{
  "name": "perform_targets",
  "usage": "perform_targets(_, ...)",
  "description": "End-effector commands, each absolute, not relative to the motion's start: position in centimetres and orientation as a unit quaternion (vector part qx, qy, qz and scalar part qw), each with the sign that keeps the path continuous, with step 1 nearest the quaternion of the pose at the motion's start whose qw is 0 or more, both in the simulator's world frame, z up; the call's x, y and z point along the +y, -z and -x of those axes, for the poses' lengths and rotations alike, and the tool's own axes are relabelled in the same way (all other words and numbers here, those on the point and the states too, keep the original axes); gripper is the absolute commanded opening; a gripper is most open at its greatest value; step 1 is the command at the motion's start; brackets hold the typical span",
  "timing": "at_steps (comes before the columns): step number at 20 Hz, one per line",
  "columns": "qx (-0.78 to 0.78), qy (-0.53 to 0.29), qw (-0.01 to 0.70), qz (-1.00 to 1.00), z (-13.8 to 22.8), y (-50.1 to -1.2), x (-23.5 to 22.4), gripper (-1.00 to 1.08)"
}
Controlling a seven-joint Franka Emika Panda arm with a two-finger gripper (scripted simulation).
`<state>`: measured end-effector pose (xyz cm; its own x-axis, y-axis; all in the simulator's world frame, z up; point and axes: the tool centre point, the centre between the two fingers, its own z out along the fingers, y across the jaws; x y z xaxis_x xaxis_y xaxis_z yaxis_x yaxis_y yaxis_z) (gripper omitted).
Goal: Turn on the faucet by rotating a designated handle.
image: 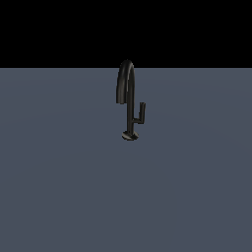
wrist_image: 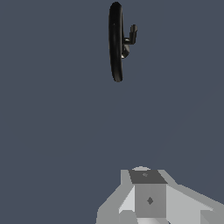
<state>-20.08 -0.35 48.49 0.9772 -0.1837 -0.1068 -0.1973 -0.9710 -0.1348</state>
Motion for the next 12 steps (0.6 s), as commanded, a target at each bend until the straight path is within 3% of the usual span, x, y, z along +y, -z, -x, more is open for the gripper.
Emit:
perform_targets(1,0.114,-0.062,0.089,0.987,18.6,-48.1,-0.4,-1.0)
perform_targets(12,0.195,-0.132,0.168,0.957,11.8,-46.0,-1.0,-1.0)
